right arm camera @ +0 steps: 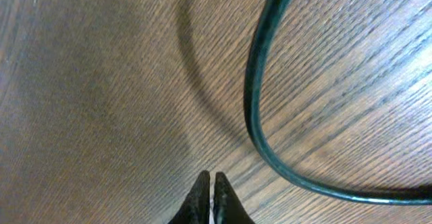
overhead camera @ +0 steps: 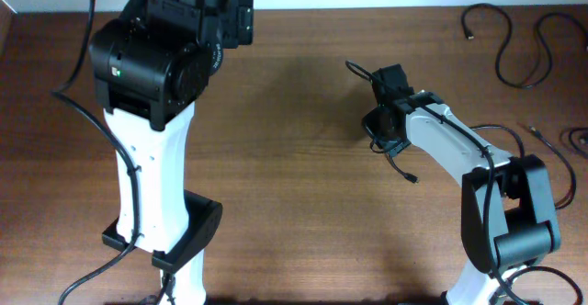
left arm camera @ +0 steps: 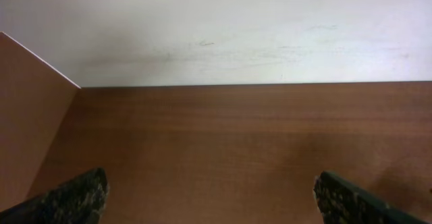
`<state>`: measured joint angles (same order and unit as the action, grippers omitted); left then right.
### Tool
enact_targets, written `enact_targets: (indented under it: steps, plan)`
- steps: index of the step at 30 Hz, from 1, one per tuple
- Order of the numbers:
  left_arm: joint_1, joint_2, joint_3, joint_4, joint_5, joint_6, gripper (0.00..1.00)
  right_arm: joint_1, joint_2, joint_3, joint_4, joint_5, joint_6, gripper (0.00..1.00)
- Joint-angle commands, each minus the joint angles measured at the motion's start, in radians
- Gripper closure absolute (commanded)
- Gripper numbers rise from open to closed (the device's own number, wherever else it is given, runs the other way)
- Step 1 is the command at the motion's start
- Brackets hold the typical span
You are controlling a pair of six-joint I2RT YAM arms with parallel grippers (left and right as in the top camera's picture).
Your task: Untangle cables
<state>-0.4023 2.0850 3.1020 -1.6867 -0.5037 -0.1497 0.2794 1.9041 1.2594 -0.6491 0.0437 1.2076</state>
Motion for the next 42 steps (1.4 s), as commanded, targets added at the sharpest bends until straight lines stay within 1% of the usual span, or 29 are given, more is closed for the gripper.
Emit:
enact_targets:
  steps: [1,2,3,4,5,8,11,16,17,18,19,20,22,23,24,26,27,28,29,30,31,32,33,34,36,38,39,40,42]
  plan:
    - [0.004,-0.013,-0.003,-0.001,0.010,0.013,0.01,-0.006,0.016,-0.001,-0.016,0.026,-0.011,0.96]
    - [0.004,-0.013,-0.003,-0.001,0.010,0.013,0.01,-0.006,0.016,-0.001,-0.016,0.044,-0.051,0.82]
    - [0.004,-0.013,-0.003,-0.001,0.011,0.013,0.01,-0.006,0.016,-0.001,-0.011,0.066,-0.051,0.32]
    - [0.004,-0.013,-0.003,-0.001,0.011,0.013,0.01,-0.006,0.016,0.000,0.003,0.053,-0.051,0.21]
    - [0.004,-0.013,-0.003,-0.001,0.011,0.013,0.01,-0.006,0.016,0.003,0.018,0.016,-0.051,0.19]
    - [0.004,-0.013,-0.003,-0.001,0.010,0.013,0.01,-0.006,0.016,0.003,0.036,0.002,-0.051,0.21]
    - [0.004,-0.013,-0.003,-0.001,0.011,0.013,0.01,-0.005,0.016,0.002,0.010,0.106,-0.074,0.20]
    - [0.004,-0.013,-0.003,-0.001,0.011,0.013,0.01,-0.105,0.016,0.002,-0.093,0.195,-0.077,0.21]
    - [0.004,-0.013,-0.003,-0.001,0.011,0.012,0.01,-0.117,0.016,0.002,-0.095,0.194,-0.077,0.28]
    - [0.004,-0.013,-0.003,-0.001,0.011,0.012,0.01,-0.117,0.016,0.002,-0.094,0.194,-0.077,0.30]
    - [0.004,-0.013,-0.003,-0.001,0.011,0.012,0.01,-0.115,0.016,0.001,-0.095,0.193,-0.077,0.44]
    - [0.004,-0.013,-0.003,-0.001,0.014,0.013,0.01,-0.114,0.016,0.001,-0.096,0.193,-0.077,0.96]
    - [0.004,-0.013,-0.003,-0.001,0.018,0.013,0.01,-0.114,0.013,0.003,-0.111,0.180,-0.080,0.96]
    - [0.004,-0.013,-0.003,-0.001,0.018,0.013,0.01,-0.114,0.008,0.011,-0.111,0.154,-0.125,0.96]
    - [0.004,-0.013,-0.003,-0.001,0.018,0.013,0.01,-0.114,0.005,0.035,-0.111,0.120,-0.208,0.96]
    - [0.004,-0.013,-0.003,-0.001,0.018,0.013,0.01,-0.114,-0.005,0.163,-0.124,-0.082,-0.626,0.96]
    - [0.004,-0.013,-0.003,-0.001,0.018,0.013,0.01,-0.114,-0.005,0.224,-0.185,-0.134,-0.745,0.96]
    - [0.004,-0.012,-0.003,-0.001,0.018,0.012,0.01,-0.114,-0.006,0.301,-0.291,-0.091,-0.760,0.96]
    - [0.004,-0.012,-0.003,-0.001,0.018,0.013,0.01,-0.116,-0.006,0.378,-0.357,0.024,-0.774,0.96]
    - [0.004,-0.012,-0.003,-0.001,0.018,0.013,0.01,-0.117,-0.006,0.438,-0.386,0.098,-0.828,0.96]
    - [0.004,-0.012,-0.003,-0.001,0.018,0.013,0.01,-0.117,-0.006,0.481,-0.406,0.122,-0.899,0.96]
    - [0.004,-0.012,-0.003,-0.001,0.018,0.013,0.01,-0.118,-0.008,0.569,-0.470,0.130,-1.099,0.96]
    - [0.004,-0.012,-0.003,-0.001,0.018,0.013,0.01,-0.118,-0.011,0.589,-0.499,0.130,-1.171,0.96]
    - [0.004,-0.012,-0.003,-0.001,0.018,0.013,0.01,-0.119,-0.013,0.590,-0.508,0.130,-1.212,0.96]
    - [0.004,-0.011,-0.006,-0.001,0.018,0.013,0.01,-0.145,-0.013,0.590,-0.508,0.111,-1.230,0.96]
    - [0.004,-0.011,-0.007,-0.001,0.018,0.013,0.01,-0.213,-0.016,0.590,-0.515,0.032,-1.230,0.96]
    - [0.004,-0.011,-0.007,-0.001,0.018,0.013,0.01,-0.236,-0.016,0.590,-0.507,-0.060,-1.275,0.96]
    - [0.004,-0.011,-0.007,-0.001,0.018,0.013,0.01,-0.234,-0.016,0.590,-0.486,-0.092,-1.312,0.96]
    - [0.004,-0.011,-0.007,-0.001,0.018,0.013,0.01,-0.240,-0.016,0.590,-0.378,-0.146,-1.321,0.96]
